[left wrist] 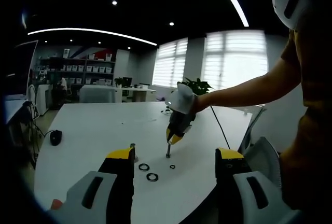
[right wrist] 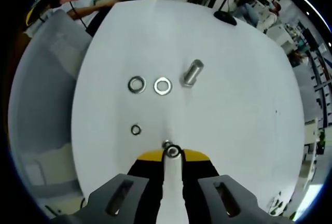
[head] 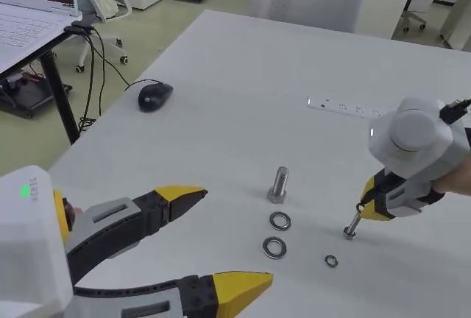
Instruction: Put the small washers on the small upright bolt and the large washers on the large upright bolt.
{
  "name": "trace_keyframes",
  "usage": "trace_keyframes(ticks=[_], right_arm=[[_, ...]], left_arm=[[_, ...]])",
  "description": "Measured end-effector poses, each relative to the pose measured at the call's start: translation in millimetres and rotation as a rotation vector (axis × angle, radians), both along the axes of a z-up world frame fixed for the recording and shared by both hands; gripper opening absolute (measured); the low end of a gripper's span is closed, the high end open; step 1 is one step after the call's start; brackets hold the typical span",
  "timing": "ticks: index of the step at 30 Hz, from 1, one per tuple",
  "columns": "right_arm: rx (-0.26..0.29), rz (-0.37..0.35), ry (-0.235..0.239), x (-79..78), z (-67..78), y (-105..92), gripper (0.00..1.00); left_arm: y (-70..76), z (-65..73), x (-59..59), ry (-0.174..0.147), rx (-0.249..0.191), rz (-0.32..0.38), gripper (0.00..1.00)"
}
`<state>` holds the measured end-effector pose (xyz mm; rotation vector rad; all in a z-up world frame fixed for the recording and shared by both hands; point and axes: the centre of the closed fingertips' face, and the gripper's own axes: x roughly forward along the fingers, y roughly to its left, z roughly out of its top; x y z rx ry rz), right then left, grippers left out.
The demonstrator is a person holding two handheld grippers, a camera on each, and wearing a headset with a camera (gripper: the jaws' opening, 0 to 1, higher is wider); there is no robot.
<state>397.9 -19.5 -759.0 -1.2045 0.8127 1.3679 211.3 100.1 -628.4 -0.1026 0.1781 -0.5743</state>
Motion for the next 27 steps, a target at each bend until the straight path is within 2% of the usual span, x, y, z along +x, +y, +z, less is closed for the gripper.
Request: trace_keyframes(ticks=[11, 27], right_arm=[[-0.03, 0.007, 0.007, 2.4, -12.7, -1.7, 0.12], [-0.037, 0.008, 0.031, 4.7, -43.0, -3.4, 0.13]], left_arm=[[-4.0, 3.7, 0.9, 0.009, -0.001, 0.004, 0.62], [8.7, -3.0, 0.3, 0.011, -0.004, 0.02, 0.62]])
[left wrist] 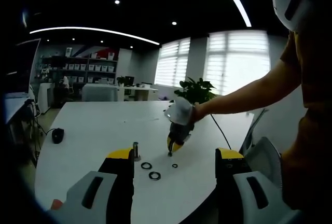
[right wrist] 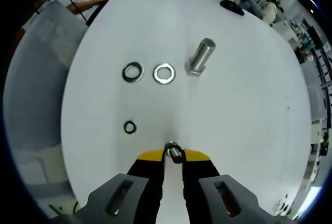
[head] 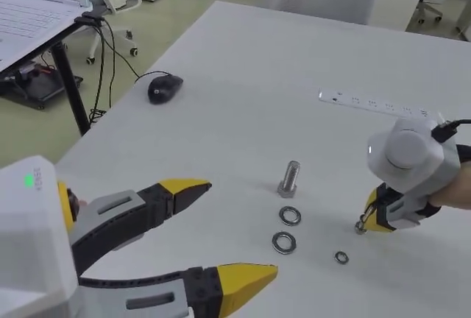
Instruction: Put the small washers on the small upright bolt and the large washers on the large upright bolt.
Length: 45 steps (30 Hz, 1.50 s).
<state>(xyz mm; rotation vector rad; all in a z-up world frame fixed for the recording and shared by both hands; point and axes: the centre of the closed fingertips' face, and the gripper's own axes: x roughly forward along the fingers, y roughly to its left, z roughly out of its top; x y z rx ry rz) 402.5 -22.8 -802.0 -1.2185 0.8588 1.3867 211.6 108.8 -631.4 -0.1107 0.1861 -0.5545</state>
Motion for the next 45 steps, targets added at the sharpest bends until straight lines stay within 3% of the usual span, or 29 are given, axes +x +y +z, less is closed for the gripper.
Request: trace_keyframes(ticks=[12, 22, 30, 41, 45], right_arm=[[-0.011, 0.023, -0.02, 3.8, -10.9, -4.9, 0.19], [0.025, -0.039, -0.006, -0.1, 6.9, -18.7, 0.19], [0.041, -0.036, 0.032, -24.3, 7.9, -16.5, 0.19], [0.063, 0.007, 0.096, -54.6, -9.3, 6.0, 0.19], [0.051, 0.013, 0.104, -58.4, -17.5, 11.0, 0.19]], left_arm=[[2.8, -2.5, 0.8, 0.003, -0.001, 0.004, 0.62], [-0.3, -1.3, 1.8, -0.002, 0.001, -0.003, 0.62], [-4.6, 3.2, 0.6, -0.014, 0.004, -0.011, 0.62], [-5.0, 6.3, -5.7, -0.019, 0.009, -0.005, 0.62], [-4.7, 7.1, -7.7, -0.02, 0.011, -0.002, 0.63]])
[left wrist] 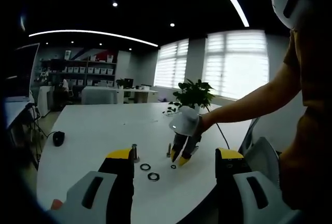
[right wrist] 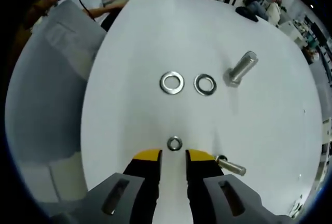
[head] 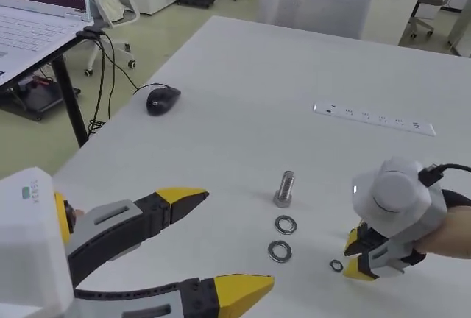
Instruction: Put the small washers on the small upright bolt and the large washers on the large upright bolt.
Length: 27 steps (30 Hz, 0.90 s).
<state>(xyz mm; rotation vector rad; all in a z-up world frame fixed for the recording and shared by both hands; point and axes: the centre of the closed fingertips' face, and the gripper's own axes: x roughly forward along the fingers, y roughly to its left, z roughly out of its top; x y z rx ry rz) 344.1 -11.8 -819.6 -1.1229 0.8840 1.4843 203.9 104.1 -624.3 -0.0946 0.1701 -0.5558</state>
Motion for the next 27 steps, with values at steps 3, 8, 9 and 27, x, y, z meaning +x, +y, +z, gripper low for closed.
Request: trace_keyframes(ticks=[3, 8, 9, 27], right_arm=[[0.0, -0.003, -0.005, 0.8, -1.2, 3.6, 0.2], [-0.008, -0.001, 0.002, -1.0, -5.9, 6.0, 0.2], [-0.01, 0.0, 0.001, -0.9, -7.0, 5.7, 0.21], [-0.018, 0.05, -0.008, -1.2, -5.1, 4.3, 0.14]], left_arm=[[1.2, 1.1, -1.4, -0.002, 0.0, 0.007, 0.63], [3.3, 1.2, -1.9, -0.001, 0.0, 0.016, 0.63], [3.5, 1.4, -2.0, -0.001, 0.0, 0.016, 0.63], [1.3, -1.4, -0.6, 0.003, -0.005, 0.021, 0.63]])
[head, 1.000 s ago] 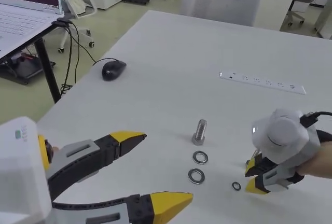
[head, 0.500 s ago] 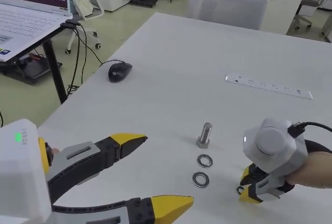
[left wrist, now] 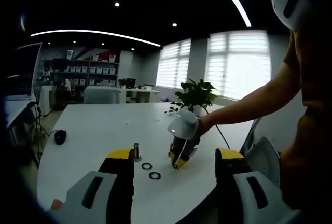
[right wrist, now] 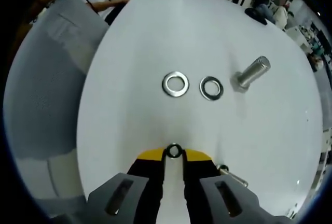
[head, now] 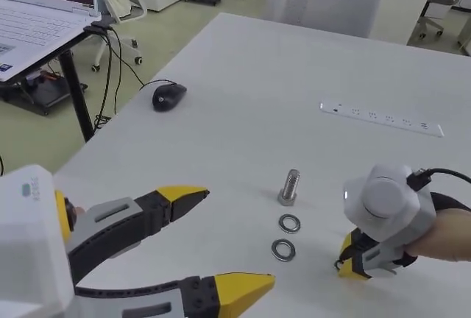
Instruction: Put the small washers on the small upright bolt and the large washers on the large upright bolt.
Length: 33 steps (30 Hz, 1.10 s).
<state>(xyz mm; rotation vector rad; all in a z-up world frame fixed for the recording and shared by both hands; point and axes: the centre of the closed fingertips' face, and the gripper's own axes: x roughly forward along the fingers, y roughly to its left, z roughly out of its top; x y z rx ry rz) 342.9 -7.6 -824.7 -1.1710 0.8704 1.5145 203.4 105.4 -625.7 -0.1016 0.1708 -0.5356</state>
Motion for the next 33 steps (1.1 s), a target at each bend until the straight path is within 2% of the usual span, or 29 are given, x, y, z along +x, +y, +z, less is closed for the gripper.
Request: trace_keyframes(ticks=[6, 11, 15, 24, 29, 33], right_arm=[[0.009, -0.028, -0.001, 1.3, 0.4, -0.1, 0.12], [0.001, -0.024, -0.002, 0.6, 3.1, -6.6, 0.12], [0.016, -0.046, 0.0, 4.9, 16.2, -14.7, 0.12], [0.027, -0.104, -0.052, 31.0, 45.9, -38.3, 0.12], [0.051, -0.131, -0.08, 43.7, 62.6, -36.5, 0.12], [0.053, -0.127, -0.101, 49.3, 69.9, -31.1, 0.12]], left_arm=[[-2.7, 0.7, -0.4, 0.003, 0.002, -0.002, 0.63], [-3.1, 1.7, -0.2, 0.005, 0.003, -0.004, 0.62], [-1.5, -0.3, 1.1, 0.005, 0.002, -0.006, 0.63], [-9.3, -4.6, 5.9, 0.008, 0.0, -0.038, 0.62], [-11.2, -3.9, 7.3, 0.003, -0.003, -0.047, 0.62], [-10.1, -4.6, 8.1, 0.006, -0.003, -0.047, 0.62]])
